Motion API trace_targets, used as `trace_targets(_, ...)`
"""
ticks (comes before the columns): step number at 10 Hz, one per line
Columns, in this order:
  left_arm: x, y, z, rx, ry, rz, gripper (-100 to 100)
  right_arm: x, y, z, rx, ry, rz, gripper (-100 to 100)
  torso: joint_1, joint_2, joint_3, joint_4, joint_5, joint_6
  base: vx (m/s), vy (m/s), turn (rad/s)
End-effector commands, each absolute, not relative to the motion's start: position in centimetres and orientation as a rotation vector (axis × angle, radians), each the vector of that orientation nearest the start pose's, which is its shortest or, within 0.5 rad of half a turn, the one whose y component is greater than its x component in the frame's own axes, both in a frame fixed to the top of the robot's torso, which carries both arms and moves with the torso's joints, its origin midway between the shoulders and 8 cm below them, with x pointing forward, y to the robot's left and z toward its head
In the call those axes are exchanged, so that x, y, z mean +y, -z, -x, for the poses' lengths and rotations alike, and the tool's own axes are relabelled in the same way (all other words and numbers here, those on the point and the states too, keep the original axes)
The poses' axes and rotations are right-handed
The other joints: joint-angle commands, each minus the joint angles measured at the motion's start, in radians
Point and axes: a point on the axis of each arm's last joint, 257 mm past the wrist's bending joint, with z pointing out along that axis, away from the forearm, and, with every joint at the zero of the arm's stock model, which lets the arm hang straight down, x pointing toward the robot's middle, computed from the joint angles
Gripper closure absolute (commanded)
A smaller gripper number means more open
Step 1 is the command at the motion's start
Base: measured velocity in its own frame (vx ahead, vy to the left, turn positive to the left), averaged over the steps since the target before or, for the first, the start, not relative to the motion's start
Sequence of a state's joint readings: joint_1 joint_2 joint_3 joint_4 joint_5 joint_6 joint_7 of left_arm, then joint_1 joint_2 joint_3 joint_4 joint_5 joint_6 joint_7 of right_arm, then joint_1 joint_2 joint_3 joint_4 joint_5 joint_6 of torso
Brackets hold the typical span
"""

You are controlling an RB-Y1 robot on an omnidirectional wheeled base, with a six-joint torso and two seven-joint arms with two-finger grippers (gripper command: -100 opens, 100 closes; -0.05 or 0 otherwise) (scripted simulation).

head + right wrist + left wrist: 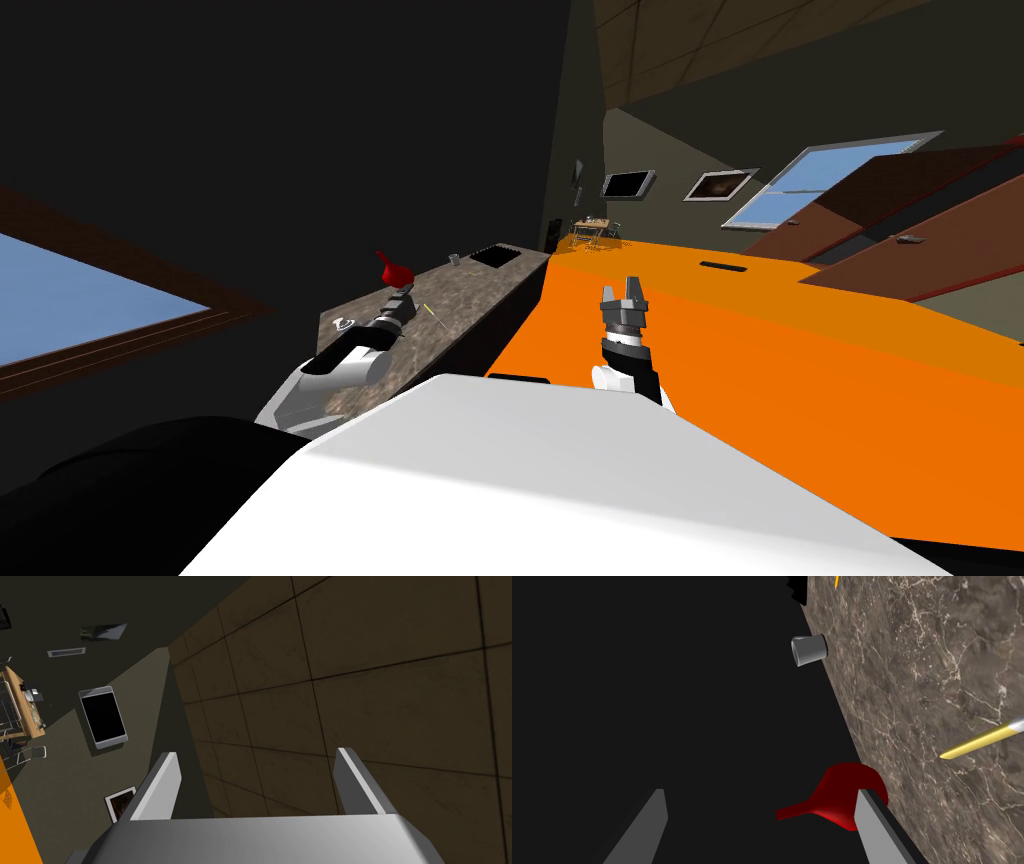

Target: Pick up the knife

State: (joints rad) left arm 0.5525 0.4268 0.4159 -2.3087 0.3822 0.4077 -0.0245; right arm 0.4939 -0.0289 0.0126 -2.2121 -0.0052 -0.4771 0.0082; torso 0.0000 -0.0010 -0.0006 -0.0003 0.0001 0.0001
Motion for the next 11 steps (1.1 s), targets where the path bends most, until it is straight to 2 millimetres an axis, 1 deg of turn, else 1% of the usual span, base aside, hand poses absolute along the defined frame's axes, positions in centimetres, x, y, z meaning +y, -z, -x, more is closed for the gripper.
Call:
trace_targets(1,47.0,12.1,-36.8,1.256,0.755,1.255,-100,-27.6,0.9,-36.1,0.693,-1.293,-0.708,0,0.000,0.000,0.000,0.000,0.000,0.000,0.028,-0.006,-0.062)
trace_targets(2,47.2,12.7,-36.6,1.270,0.742,1.275,-100,-27.6,0.9,-36.1,0.693,-1.293,-0.708,0,0.000,-0.001,0.000,0.000,0.000,0.000,0.030,-0.002,-0.036)
trace_targets(3,47.2,12.9,-36.6,1.273,0.739,1.280,-100,-27.6,0.9,-36.1,0.693,-1.292,-0.708,0,0.000,-0.001,0.000,0.000,0.000,0.000,0.013,0.002,0.002)
trace_targets(4,48.0,13.8,-36.1,1.305,0.714,1.317,-100,-27.6,0.9,-36.1,0.693,-1.292,-0.708,0,0.000,0.000,0.000,0.000,0.000,0.000,0.028,-0.001,-0.078)
trace_targets(5,48.1,14.4,-35.9,1.319,0.700,1.339,-100,-27.6,0.9,-36.1,0.693,-1.293,-0.708,0,0.000,-0.001,0.000,0.000,0.000,0.000,0.027,0.002,-0.047)
trace_targets(6,48.8,15.1,-35.3,1.347,0.681,1.366,-100,-27.6,0.9,-36.1,0.693,-1.292,-0.708,0,0.000,-0.001,0.000,0.000,0.000,0.000,0.033,0.003,-0.100)
trace_targets(8,48.9,16.1,-35.0,1.369,0.657,1.400,-100,-27.6,0.9,-36.1,0.693,-1.292,-0.708,0,0.000,-0.001,-0.001,0.000,0.000,0.000,0.022,0.002,-0.018)
trace_targets(9,49.6,17.1,-34.2,1.408,0.628,1.438,-100,-27.6,0.9,-36.1,0.693,-1.292,-0.708,0,0.000,0.000,0.000,0.000,0.000,0.000,0.028,0.005,-0.090)
trace_targets(10,49.7,17.7,-33.9,1.420,0.614,1.457,-100,-27.6,0.9,-36.1,0.693,-1.293,-0.708,0,0.001,-0.001,0.000,0.000,0.000,0.000,0.029,0.008,-0.070)
trace_targets(11,50.2,18.3,-33.3,1.452,0.593,1.483,-100,-27.6,0.9,-36.1,0.693,-1.292,-0.708,0,0.001,-0.001,0.000,0.000,0.000,0.000,0.034,0.008,-0.106)
